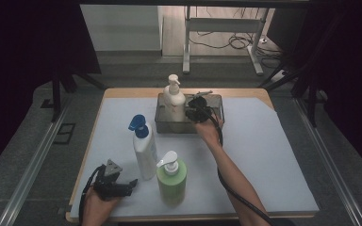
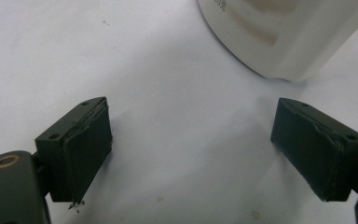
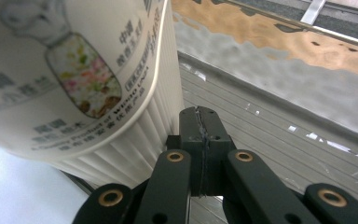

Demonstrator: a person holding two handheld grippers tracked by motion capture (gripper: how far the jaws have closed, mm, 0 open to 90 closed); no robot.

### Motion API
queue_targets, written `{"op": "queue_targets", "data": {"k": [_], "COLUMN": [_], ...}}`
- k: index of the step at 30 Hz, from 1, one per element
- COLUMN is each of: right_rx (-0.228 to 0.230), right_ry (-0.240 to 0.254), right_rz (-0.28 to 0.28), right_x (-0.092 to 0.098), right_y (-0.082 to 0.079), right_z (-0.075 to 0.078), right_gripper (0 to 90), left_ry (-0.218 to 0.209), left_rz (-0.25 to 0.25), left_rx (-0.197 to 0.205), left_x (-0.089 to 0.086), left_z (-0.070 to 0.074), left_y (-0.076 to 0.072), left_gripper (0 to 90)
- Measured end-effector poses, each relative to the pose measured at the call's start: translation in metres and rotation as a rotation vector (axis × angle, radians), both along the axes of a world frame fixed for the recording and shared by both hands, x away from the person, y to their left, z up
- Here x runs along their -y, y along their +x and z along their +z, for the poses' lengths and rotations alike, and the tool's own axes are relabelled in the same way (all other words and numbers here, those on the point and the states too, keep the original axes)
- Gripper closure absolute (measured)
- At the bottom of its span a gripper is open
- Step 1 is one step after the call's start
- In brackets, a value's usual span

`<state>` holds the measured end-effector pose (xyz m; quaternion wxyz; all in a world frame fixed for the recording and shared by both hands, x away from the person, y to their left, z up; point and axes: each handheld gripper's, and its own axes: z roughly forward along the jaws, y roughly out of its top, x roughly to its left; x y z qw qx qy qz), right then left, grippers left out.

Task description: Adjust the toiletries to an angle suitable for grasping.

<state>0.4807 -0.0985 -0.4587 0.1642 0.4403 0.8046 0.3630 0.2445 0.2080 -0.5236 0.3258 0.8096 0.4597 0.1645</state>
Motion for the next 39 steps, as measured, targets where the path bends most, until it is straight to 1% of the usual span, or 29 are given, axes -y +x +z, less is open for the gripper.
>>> {"op": "queue_targets", "data": {"k": [10,17,21,23,27,36,39], "right_rx": [-0.003,-0.008,-0.009,-0.016,-0.020,-0.033,-0.035], "right_ry": [-0.003,0.006,0.020,0.023,0.028,0.028,0.020], "right_rz": [0.016,0.034,0.036,0.051,0.053,0.069,0.073], "right_x": [-0.009,-0.016,-0.021,-0.023,-0.027,-0.036,-0.038], "right_y": [-0.001,-0.002,-0.002,-0.002,-0.003,-0.003,-0.004], "right_z": [-0.001,-0.001,-0.002,-0.001,-0.001,-0.003,-0.004], "right_gripper": [89.3,89.1,89.1,89.0,88.9,88.7,88.8], "left_ry": [-0.002,-0.002,-0.002,-0.003,-0.003,-0.003,-0.002], "left_rz": [0.001,0.001,0.002,0.001,0.001,0.001,0.001], "left_rx": [0.000,0.000,0.000,0.000,0.000,0.000,0.000], "left_x": [0.000,0.000,0.000,0.000,0.000,0.000,0.000], "left_z": [0.000,0.000,0.000,0.000,0.000,0.000,0.000], "left_y": [0.000,0.000,0.000,0.000,0.000,0.000,0.000], "left_gripper": [12.2,12.2,12.2,12.2,12.2,12.2,12.2]}}
